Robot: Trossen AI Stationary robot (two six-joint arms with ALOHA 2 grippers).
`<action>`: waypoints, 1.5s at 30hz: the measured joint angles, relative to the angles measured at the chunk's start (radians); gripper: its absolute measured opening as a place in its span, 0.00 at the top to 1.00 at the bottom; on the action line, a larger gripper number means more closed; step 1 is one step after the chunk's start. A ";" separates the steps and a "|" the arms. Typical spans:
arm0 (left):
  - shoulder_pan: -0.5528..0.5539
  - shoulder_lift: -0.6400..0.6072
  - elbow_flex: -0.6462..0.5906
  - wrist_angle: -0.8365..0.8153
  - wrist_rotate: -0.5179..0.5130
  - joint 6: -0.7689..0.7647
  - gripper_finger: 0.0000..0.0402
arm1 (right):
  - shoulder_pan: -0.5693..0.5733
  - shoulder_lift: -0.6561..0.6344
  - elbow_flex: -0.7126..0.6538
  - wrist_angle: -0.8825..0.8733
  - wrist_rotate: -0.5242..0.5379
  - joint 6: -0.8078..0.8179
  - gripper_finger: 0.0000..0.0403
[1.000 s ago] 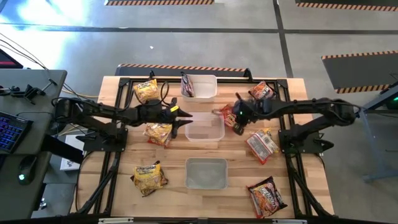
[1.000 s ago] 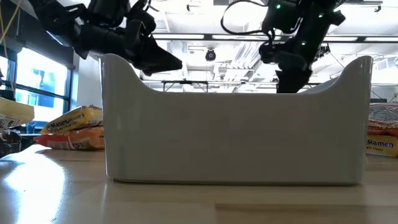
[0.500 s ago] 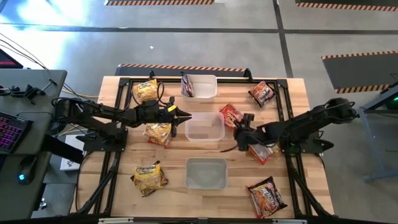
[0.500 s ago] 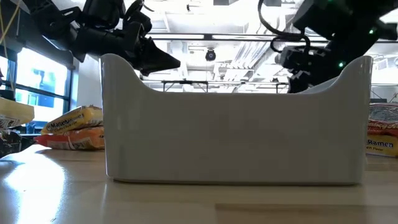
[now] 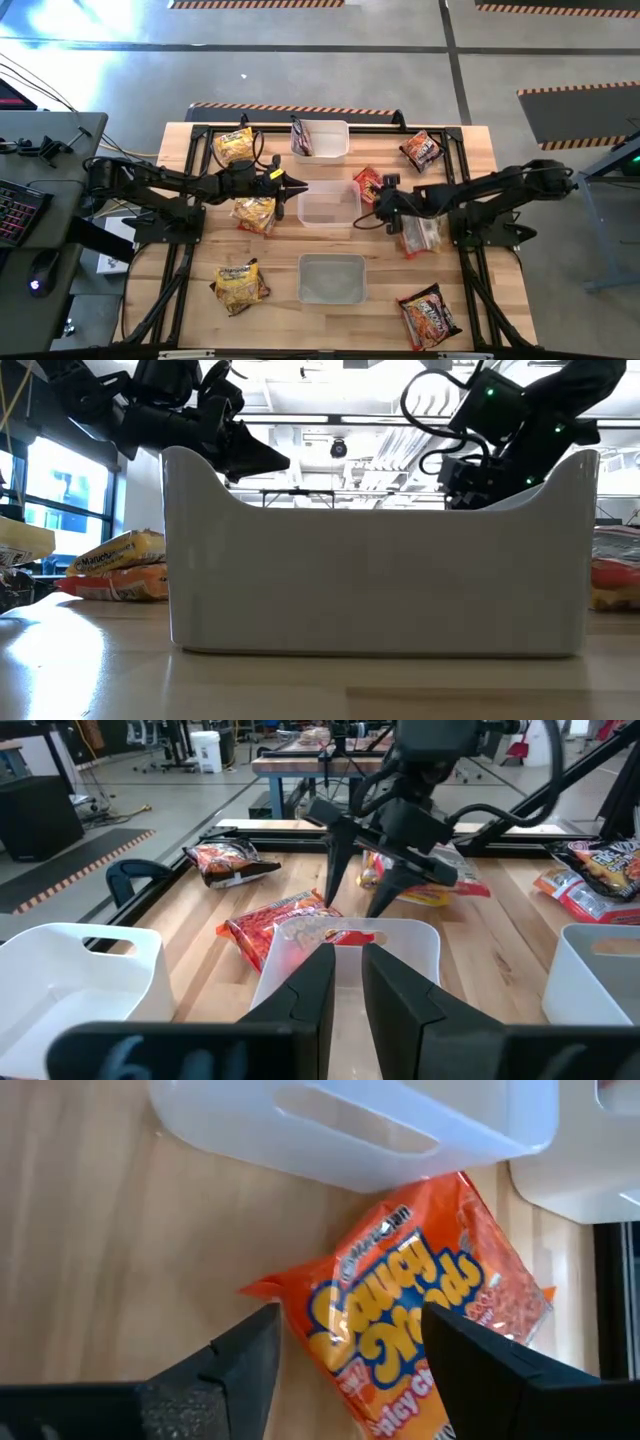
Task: Sort Maruchan noodles
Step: Put the orange noodle pack into the transparent bin
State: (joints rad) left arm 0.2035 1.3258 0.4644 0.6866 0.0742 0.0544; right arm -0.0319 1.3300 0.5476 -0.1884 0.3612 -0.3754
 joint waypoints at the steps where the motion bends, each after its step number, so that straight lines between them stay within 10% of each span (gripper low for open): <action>1: 0.000 0.000 0.000 0.000 0.000 0.000 0.89 | -0.009 0.000 0.000 0.000 -0.009 -0.005 0.45; 17: 0.000 0.000 0.000 -0.001 0.001 0.001 0.89 | -0.036 0.207 0.089 0.031 -0.062 -0.021 0.49; 28: 0.000 0.000 0.000 -0.002 0.001 0.002 0.89 | -0.036 0.213 0.118 -0.007 -0.076 0.060 0.98; 45: 0.010 0.000 0.095 -0.135 0.021 0.051 0.89 | -0.132 -0.047 0.113 -0.108 -0.200 0.243 1.00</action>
State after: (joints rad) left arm 0.2137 1.3254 0.5596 0.5521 0.0950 0.1052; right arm -0.1641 1.2827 0.6601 -0.2966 0.1616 -0.1324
